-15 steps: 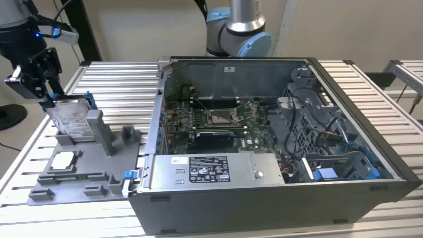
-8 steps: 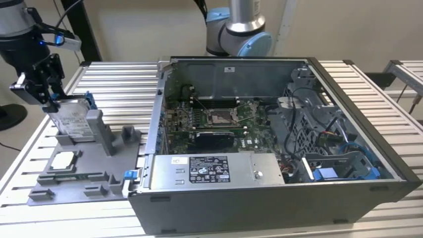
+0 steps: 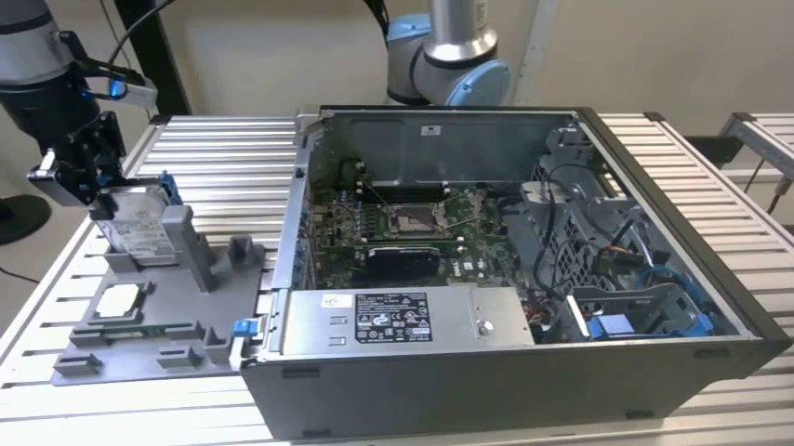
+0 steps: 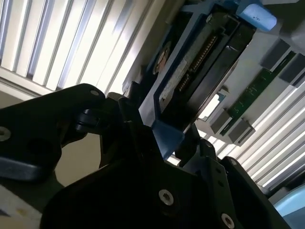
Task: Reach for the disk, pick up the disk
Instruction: 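Pick up the disk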
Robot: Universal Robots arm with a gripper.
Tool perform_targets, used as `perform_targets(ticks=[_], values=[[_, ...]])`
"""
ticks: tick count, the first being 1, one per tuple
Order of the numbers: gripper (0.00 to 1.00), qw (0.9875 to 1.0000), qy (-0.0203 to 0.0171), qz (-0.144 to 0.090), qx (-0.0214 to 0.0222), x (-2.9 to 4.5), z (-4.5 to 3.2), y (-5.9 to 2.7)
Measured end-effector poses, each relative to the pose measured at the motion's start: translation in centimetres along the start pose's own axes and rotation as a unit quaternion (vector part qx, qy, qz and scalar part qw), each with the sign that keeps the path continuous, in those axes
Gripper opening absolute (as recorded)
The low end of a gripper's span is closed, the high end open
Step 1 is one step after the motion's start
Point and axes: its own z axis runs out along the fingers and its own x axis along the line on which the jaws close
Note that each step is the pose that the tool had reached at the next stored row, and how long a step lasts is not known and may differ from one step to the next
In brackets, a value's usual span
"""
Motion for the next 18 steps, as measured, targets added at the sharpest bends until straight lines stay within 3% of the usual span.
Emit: perform_targets(ticks=[13,18], values=[[1.00,1.0000,0.0000,0.000,-0.0004,0.09,2.36,-0.01],[1.00,1.0000,0.0000,0.000,-0.0005,0.09,2.41,-0.01]])
